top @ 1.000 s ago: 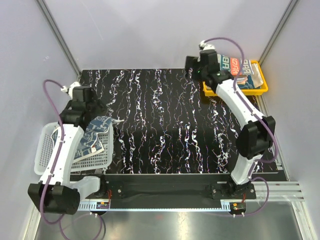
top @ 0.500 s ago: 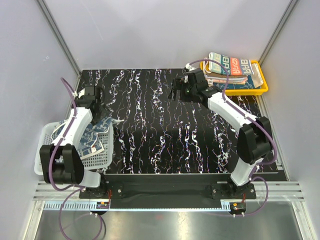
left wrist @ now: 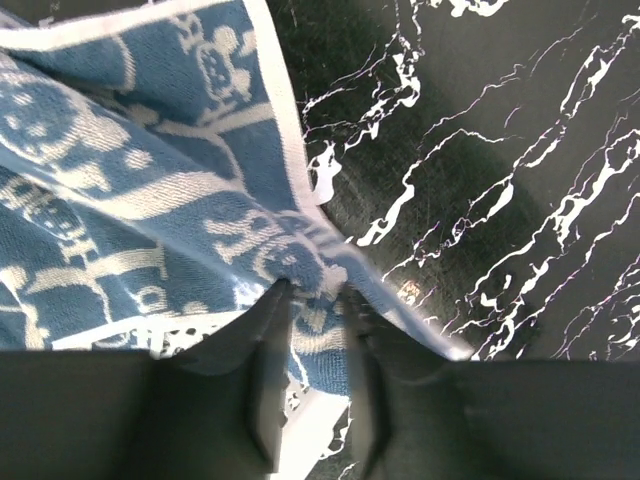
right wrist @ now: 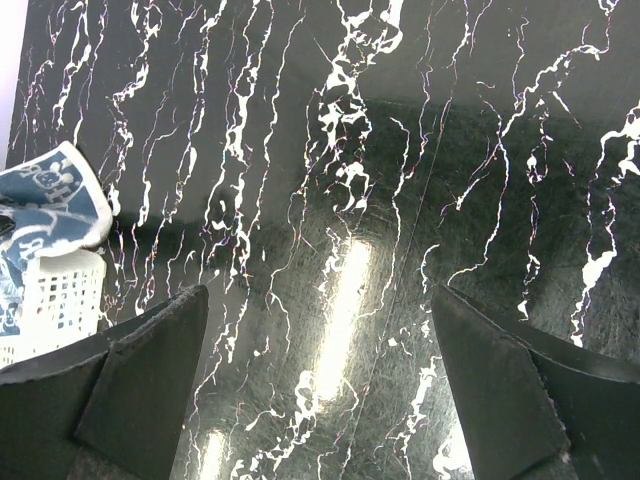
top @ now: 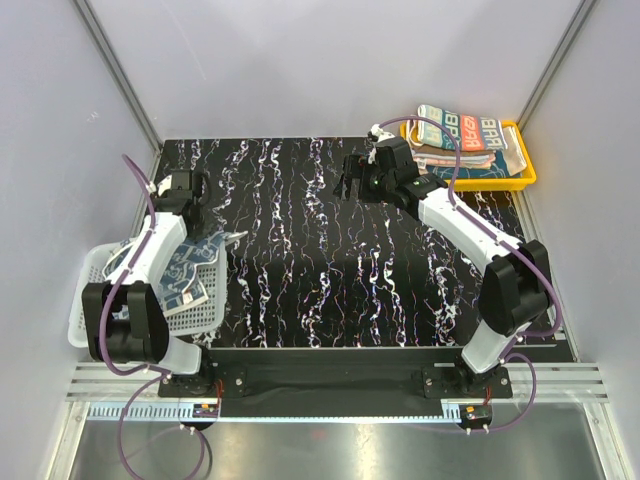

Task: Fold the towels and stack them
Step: Grab crumpled towel, then move the towel to the center of the board

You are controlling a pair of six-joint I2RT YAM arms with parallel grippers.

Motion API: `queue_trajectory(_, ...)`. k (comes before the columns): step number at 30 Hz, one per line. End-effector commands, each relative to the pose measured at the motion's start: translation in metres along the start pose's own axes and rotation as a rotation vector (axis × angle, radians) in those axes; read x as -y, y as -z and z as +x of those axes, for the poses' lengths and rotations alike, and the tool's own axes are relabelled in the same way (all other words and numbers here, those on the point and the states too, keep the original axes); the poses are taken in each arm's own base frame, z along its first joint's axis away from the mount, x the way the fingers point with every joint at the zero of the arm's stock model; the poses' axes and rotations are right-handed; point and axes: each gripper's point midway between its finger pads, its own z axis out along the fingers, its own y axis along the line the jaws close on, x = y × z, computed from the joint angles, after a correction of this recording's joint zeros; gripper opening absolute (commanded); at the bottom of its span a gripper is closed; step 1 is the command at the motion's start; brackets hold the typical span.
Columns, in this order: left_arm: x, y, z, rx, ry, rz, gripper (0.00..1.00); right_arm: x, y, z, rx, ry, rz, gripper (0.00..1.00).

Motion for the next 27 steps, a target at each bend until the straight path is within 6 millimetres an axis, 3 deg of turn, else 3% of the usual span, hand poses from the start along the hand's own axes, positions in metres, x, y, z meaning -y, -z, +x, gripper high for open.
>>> queue_trajectory(1,0.006,-0.003,-0.009,0.034,0.013,0.017,0.24,-0.013,0.014,-0.021,0.069,0.021,-0.036,1.00)
queue_trajectory(7,0.011,0.010,-0.019,0.052,0.009,0.037,0.00,-0.013,0.015,-0.022,0.072,0.027,-0.033,1.00)
queue_trajectory(14,0.018,0.056,-0.042,0.116,-0.009,0.106,0.00,-0.014,0.015,-0.025,0.077,0.033,-0.036,1.00)
queue_trajectory(17,0.025,0.088,-0.061,0.175,-0.028,0.162,0.00,-0.014,0.015,-0.027,0.078,0.034,-0.038,1.00)
queue_trajectory(20,0.042,0.118,-0.076,0.205,-0.070,0.260,0.00,-0.017,0.016,-0.032,0.087,0.037,-0.035,1.00)
queue_trajectory(22,0.065,0.147,-0.090,0.223,-0.119,0.366,0.00,-0.017,0.019,-0.039,0.100,0.040,-0.024,1.00)
queue_trajectory(24,0.088,0.158,-0.084,0.183,-0.192,0.406,0.00,-0.015,0.025,-0.050,0.122,0.045,0.012,1.00)
queue_trajectory(25,0.105,0.184,-0.097,0.233,-0.229,0.459,0.00,-0.014,0.029,-0.055,0.137,0.045,0.026,1.00)
queue_trajectory(26,0.125,0.186,-0.081,0.187,-0.299,0.470,0.00,-0.010,0.036,-0.065,0.170,0.045,0.058,1.00)
queue_trajectory(27,0.134,0.194,-0.082,0.203,-0.330,0.469,0.00,-0.011,0.044,-0.074,0.192,0.054,0.074,1.00)
